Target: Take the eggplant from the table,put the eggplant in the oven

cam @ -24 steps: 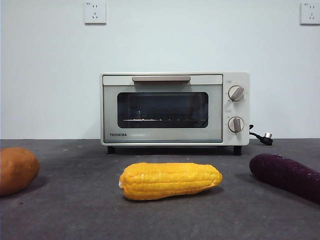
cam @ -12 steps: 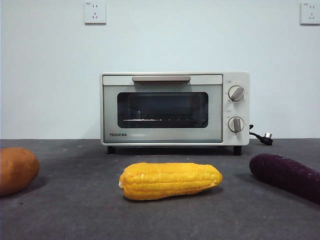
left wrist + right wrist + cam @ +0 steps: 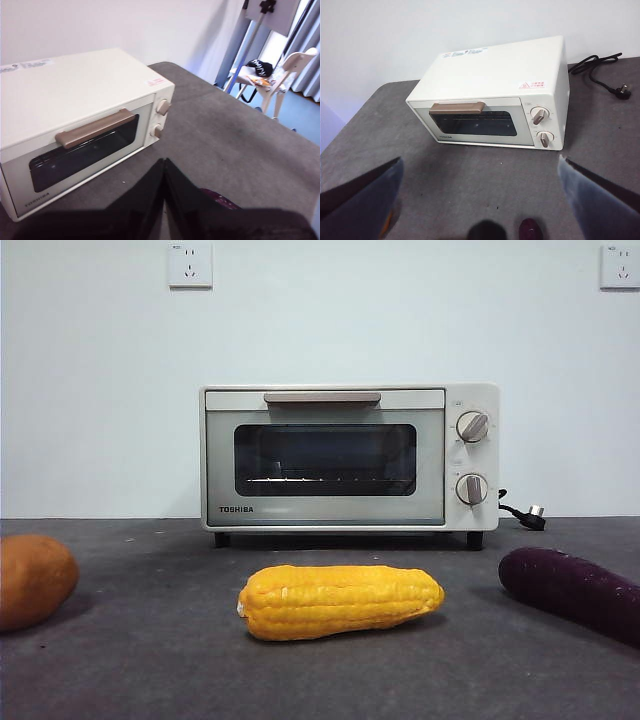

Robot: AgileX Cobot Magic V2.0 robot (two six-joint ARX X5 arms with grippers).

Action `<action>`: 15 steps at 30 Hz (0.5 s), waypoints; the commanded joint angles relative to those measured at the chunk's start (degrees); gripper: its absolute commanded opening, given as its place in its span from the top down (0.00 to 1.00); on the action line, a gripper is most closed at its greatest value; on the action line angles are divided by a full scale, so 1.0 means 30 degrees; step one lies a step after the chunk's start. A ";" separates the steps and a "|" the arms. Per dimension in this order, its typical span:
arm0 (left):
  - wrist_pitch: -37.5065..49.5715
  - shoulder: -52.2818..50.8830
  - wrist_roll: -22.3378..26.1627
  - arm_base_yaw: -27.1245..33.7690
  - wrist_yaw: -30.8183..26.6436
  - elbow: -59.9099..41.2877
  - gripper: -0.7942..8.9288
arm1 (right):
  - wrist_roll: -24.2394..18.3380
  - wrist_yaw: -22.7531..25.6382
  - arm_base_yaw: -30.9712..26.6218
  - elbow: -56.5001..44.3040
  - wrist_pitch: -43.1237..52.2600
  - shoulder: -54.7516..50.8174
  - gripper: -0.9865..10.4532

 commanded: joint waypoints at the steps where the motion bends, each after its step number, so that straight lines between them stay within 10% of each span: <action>1: 0.0291 0.1188 0.0393 -0.0160 -0.0262 0.0517 0.92 | 0.0080 -0.0051 0.0029 0.0022 0.0058 -0.0044 0.36; 15: -0.0117 0.9471 0.2594 -0.0583 -0.1151 0.7104 0.92 | 0.0029 -0.0554 0.0029 0.0022 -0.0546 -0.0007 0.36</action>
